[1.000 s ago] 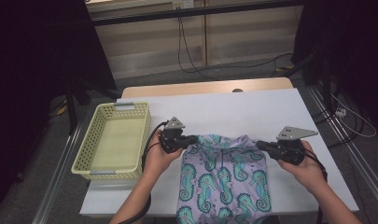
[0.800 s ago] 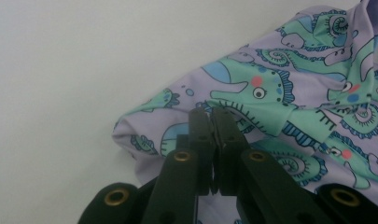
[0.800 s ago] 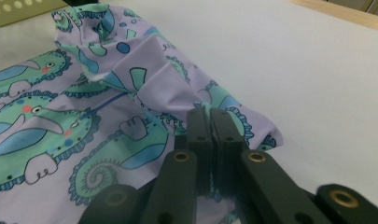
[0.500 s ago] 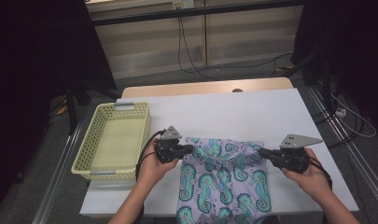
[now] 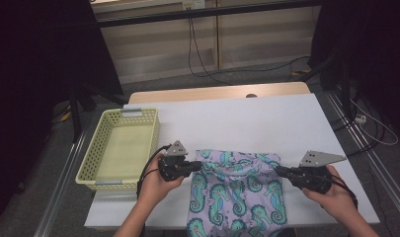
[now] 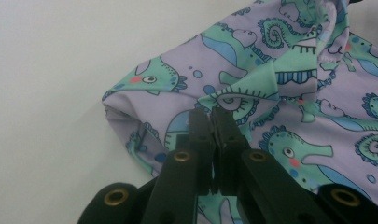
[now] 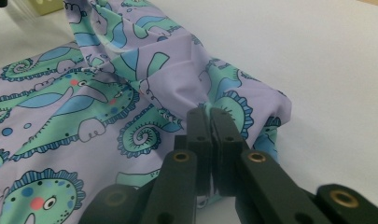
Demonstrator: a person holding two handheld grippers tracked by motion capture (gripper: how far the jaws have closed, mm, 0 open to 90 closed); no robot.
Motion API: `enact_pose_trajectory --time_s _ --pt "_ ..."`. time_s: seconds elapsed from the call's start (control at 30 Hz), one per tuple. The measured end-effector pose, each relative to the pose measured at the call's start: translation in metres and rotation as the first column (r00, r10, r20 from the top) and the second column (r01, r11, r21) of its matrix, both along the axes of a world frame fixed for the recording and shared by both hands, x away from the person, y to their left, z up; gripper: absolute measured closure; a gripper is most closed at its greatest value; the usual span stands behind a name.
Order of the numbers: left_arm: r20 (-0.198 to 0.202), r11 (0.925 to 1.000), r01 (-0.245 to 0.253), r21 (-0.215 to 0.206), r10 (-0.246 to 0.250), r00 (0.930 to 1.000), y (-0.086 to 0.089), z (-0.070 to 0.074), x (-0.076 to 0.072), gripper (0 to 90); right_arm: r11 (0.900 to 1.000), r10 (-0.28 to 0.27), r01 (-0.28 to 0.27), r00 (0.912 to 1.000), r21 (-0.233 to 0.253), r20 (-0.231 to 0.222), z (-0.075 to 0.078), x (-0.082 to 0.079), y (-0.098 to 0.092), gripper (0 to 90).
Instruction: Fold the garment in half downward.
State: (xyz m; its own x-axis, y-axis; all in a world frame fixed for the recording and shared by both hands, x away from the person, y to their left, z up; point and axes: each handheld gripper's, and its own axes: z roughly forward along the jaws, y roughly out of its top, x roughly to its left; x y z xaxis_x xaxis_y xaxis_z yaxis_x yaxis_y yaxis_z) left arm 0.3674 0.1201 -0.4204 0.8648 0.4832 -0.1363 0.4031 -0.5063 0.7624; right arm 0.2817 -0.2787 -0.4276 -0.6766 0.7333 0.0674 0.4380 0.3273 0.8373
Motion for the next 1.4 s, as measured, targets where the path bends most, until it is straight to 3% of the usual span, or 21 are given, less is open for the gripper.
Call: enact_pose_trajectory --time_s 0.4,0.7,0.77,0.8,0.87,0.9,0.97,1.03,1.1,1.2,1.4 --pt "-0.012 0.9994 0.030 0.019 -0.030 0.9995 0.005 -0.001 -0.015 87.7 0.997 0.076 -0.076 0.9969 -0.002 -0.021 -0.001 -0.022 0.004 88.6" --pt "-0.027 0.9972 0.071 0.022 -0.071 0.9971 0.010 0.005 -0.031 87.6 0.986 0.167 -0.167 0.9846 0.018 -0.052 0.006 -0.036 0.005 88.2" --pt "-0.041 0.9972 0.073 0.014 -0.072 0.9965 0.013 0.006 -0.033 86.6 0.982 0.188 -0.187 0.9806 0.019 -0.056 0.006 -0.039 0.006 81.8" --pt "-0.037 0.9974 0.069 0.020 -0.068 0.9970 0.013 0.005 -0.032 82.5 0.984 0.175 -0.175 0.9835 0.006 -0.043 0.007 -0.039 0.006 75.3" --pt "-0.025 0.9994 0.033 0.000 -0.033 0.9991 0.013 0.005 -0.029 60.1 0.988 0.153 -0.152 0.9878 0.022 -0.030 0.010 -0.036 0.006 63.3" --pt "-0.026 0.9997 0.024 0.001 -0.024 0.9994 0.013 0.006 -0.027 57.6 0.993 0.117 -0.116 0.9931 0.028 -0.011 0.011 -0.032 0.005 54.0" --pt "-0.037 0.9996 -0.009 -0.025 0.008 0.9993 0.010 0.006 -0.022 48.8 0.998 0.051 -0.051 0.9987 0.025 0.011 0.011 -0.024 0.003 51.7" --pt "-0.024 0.9995 -0.019 -0.024 0.019 0.9995 0.006 0.006 -0.015 42.3 1.000 -0.001 0.001 0.9998 0.013 0.018 0.008 -0.012 0.001 42.9" --pt "-0.024 0.9992 -0.032 -0.025 0.032 0.9992 0.002 0.004 -0.007 35.5 0.998 -0.053 0.054 0.9985 -0.014 0.007 0.004 0.000 0.002 40.6" --pt "-0.026 0.9982 -0.051 -0.031 0.050 0.9984 -0.003 0.004 0.004 32.5 0.993 -0.110 0.110 0.9939 -0.044 -0.004 -0.003 0.016 0.005 36.4" --pt "-0.008 0.9956 -0.091 -0.022 0.090 0.9959 -0.013 0.002 0.027 25.2 0.978 -0.190 0.186 0.9809 -0.097 -0.040 -0.014 0.041 0.006 36.1"
